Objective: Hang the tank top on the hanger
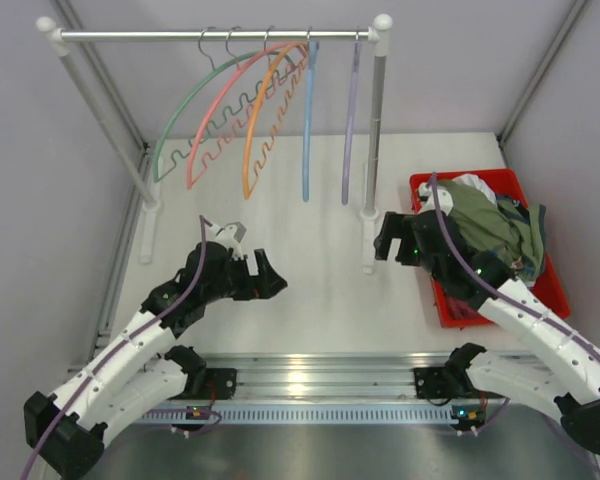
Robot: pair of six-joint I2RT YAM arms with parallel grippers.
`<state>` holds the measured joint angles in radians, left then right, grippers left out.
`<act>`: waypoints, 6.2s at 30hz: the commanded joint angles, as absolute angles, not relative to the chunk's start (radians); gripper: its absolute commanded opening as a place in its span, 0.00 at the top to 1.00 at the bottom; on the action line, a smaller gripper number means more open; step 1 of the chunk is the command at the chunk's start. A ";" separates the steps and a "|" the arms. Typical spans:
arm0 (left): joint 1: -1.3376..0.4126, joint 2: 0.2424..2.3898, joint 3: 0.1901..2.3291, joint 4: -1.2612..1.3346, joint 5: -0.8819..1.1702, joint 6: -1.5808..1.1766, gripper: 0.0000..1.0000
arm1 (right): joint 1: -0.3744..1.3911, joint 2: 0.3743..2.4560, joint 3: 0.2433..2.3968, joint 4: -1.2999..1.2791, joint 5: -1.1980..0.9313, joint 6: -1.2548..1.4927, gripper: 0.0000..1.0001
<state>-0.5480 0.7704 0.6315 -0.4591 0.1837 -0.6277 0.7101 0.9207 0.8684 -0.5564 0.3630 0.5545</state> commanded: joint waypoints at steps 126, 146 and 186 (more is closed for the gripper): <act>-0.908 1.535 0.664 0.238 0.186 -0.764 0.19 | 0.663 1.474 0.963 -0.339 0.403 0.471 0.50; -0.917 1.519 0.630 0.196 0.152 -0.776 0.81 | 0.663 1.540 0.948 -0.308 0.301 0.495 0.77; -0.851 0.960 0.810 -0.398 0.096 -0.687 0.28 | 1.246 0.907 0.641 -0.711 0.521 1.113 0.52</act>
<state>-0.8513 0.9016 0.7727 -0.4717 0.0097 -0.7502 1.2366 1.0012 0.5411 -0.5663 0.3759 1.0744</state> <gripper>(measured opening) 0.722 0.461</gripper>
